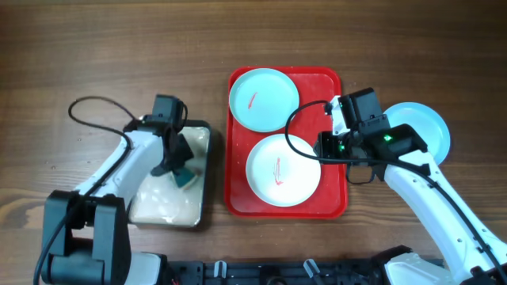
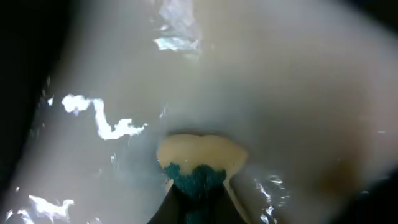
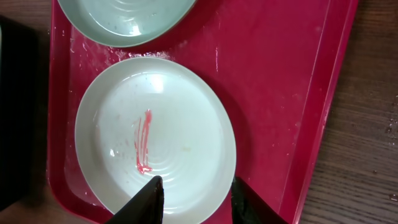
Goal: Clean dirty plates on tray and stack at the side
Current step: 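Grasp the sponge with the left gripper while right gripper holds white plate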
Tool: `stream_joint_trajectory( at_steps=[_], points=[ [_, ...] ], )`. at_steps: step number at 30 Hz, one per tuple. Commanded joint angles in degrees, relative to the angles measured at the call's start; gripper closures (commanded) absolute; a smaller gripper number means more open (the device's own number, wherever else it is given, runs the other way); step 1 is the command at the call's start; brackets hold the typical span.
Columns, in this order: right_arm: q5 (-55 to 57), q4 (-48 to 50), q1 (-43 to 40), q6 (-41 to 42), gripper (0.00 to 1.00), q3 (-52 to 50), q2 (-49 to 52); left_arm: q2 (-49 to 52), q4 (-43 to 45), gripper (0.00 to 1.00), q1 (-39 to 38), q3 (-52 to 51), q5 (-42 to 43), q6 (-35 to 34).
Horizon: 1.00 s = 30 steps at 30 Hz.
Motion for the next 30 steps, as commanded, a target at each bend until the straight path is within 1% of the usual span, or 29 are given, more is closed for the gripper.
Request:
stream_joint_trajectory(
  at_steps=[1,2,3,4,5,6,7,8,9,10,11,12,13,14,17,18,20,21,22,23,24,25,27,29,30],
  points=[
    [-0.50,-0.13,-0.24,0.94,0.64,1.01,-0.26,0.20,-2.29,0.83,0.13,3.10,1.01,6.21],
    [-0.52,-0.13,-0.24,0.94,0.64,1.01,-0.26,0.20,-3.39,0.74,0.13,3.10,2.23,6.19],
    [-0.50,-0.11,-0.24,0.94,0.64,1.01,-0.26,0.20,-5.05,0.57,0.13,3.10,5.51,6.14],
    [-0.50,-0.09,-0.24,0.94,0.64,1.01,-0.26,0.22,-6.67,0.44,0.13,3.08,11.34,6.12],
    [-0.50,-0.09,-0.24,0.94,0.64,1.01,-0.26,0.22,-7.80,0.41,0.13,2.99,14.84,5.35],
    [-0.50,-0.09,-0.24,0.92,0.64,1.01,-0.26,0.22,-8.50,0.42,0.13,2.56,15.32,2.47],
    [-0.50,-0.09,-0.24,0.94,0.64,1.01,-0.26,0.22,-8.72,0.50,0.13,1.88,15.28,0.74],
    [-0.50,-0.11,-0.24,0.94,0.64,1.01,-0.26,0.22,-8.66,0.54,0.13,1.01,15.28,-0.50],
    [-0.50,-0.13,-0.24,0.94,0.64,1.01,-0.26,0.22,-7.50,0.64,0.13,-1.31,15.30,-2.86],
    [-0.52,-0.09,-0.24,0.96,0.63,1.01,-0.26,0.22,-4.98,0.71,0.13,-3.89,15.30,-4.63],
    [-0.50,0.04,-0.24,0.96,0.63,1.01,-0.26,0.24,-2.21,0.75,0.13,-6.16,15.30,-5.68],
    [-0.52,0.15,-0.24,0.96,0.63,1.01,-0.24,0.28,2.01,0.77,0.13,-9.68,15.30,-6.88],
    [-0.50,0.13,-0.24,0.94,0.63,1.01,-0.26,0.31,4.52,0.84,0.13,-11.74,15.30,-6.91],
    [-0.50,0.11,-0.24,0.96,0.63,1.01,-0.24,0.31,6.29,0.95,0.15,-13.35,14.67,-6.84],
    [-0.50,0.11,-0.24,0.94,0.63,1.01,-0.26,0.26,4.66,0.96,0.15,-11.98,13.77,-6.75],
    [-0.52,0.11,-0.24,0.96,0.63,1.01,-0.24,0.24,2.67,0.96,0.15,-10.05,13.75,-5.77],
    [-0.52,0.09,-0.24,0.94,0.63,1.01,-0.24,0.24,-4.92,0.96,0.13,-2.91,11.15,-1.77],
    [-0.52,0.09,-0.24,0.96,0.63,1.01,-0.26,0.24,-7.39,0.93,0.13,-0.85,9.84,-1.31],
    [-0.52,0.09,-0.24,0.96,0.63,1.01,-0.26,0.24,-11.02,0.85,0.15,2.27,8.50,-0.50],
    [-0.50,0.09,-0.24,0.96,0.63,1.01,-0.26,0.24,-13.53,0.70,0.15,4.35,7.80,-0.50],
    [-0.50,0.07,-0.24,0.94,0.63,1.01,-0.26,0.24,-14.21,0.57,0.15,5.03,7.78,-0.52],
    [-0.52,0.02,-0.24,0.94,0.63,1.01,-0.26,0.26,-14.56,0.53,0.15,5.03,7.74,-0.55],
    [-0.50,-0.94,-0.24,0.94,0.58,1.01,-0.24,0.37,-14.99,0.54,0.20,4.35,6.64,-1.09],
    [-0.46,-1.55,-0.24,0.74,0.57,0.70,-0.24,0.44,-13.03,0.66,0.20,2.62,3.69,-4.28],
    [-0.11,-1.68,-0.24,0.76,0.57,0.48,-0.22,0.46,-11.30,0.70,0.20,1.20,3.63,-4.26]
  ],
)
